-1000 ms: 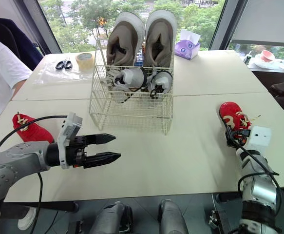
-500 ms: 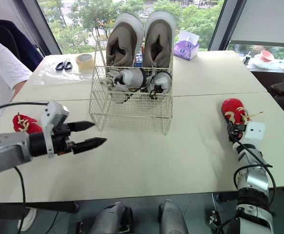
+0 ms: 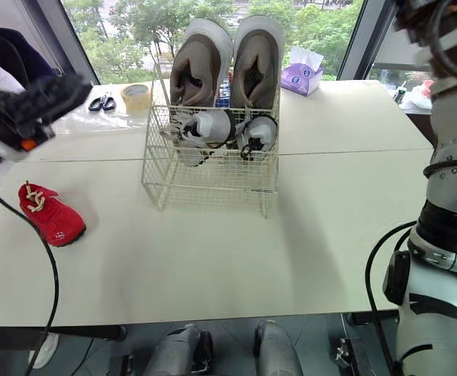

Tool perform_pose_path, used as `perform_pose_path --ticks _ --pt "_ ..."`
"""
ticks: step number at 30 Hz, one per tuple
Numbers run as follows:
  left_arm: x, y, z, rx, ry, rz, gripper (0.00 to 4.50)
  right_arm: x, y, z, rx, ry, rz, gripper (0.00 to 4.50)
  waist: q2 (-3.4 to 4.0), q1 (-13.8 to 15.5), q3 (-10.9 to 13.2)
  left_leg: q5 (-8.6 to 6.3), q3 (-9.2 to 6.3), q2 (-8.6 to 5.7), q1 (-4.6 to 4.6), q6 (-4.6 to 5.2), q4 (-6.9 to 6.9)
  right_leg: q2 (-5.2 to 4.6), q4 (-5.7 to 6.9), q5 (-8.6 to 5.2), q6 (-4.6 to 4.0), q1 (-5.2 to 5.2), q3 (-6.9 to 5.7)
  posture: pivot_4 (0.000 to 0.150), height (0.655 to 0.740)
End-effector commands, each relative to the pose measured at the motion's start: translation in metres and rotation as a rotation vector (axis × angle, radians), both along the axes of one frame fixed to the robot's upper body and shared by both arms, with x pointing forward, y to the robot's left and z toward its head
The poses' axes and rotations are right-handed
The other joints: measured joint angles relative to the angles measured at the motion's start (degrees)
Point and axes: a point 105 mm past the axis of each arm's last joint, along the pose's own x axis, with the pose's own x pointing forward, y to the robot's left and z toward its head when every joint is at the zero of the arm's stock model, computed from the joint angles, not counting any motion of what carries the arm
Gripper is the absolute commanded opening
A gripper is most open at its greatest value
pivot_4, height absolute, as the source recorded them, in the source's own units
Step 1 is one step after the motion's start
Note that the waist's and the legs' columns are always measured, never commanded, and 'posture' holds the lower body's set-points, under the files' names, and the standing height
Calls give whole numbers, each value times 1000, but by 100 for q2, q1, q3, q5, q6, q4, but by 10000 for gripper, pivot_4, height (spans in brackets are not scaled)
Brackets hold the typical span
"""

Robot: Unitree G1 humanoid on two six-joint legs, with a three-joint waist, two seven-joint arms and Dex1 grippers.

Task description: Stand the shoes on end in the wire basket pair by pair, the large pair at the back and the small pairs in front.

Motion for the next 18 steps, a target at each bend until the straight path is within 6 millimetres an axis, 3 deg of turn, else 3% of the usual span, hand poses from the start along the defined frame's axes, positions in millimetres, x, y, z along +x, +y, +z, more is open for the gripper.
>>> perform_pose_path --ticks 1,8,18 --pt "-18 2 41 -69 -138 -46 45000 -16 56 -5 -297 -13 184 20465 -16 -19 12 -1 3 -2 -4 2 2 -2 -1 1 -1 -3 3 1500 7400" --pt "-31 -18 55 -7 -186 -170 45000 -16 85 -12 -511 -64 331 20465 -29 17 20 1 5 -1 -5 -2 -1 -2 2 2 6 -9 1 1500 7400" --pt "-16 -49 46 8 -159 -318 45000 -12 102 -29 -588 -102 365 20465 -31 1 20 23 6 -1 -5 -41 -1 -1 5 3 6 -9 0 1500 7400"
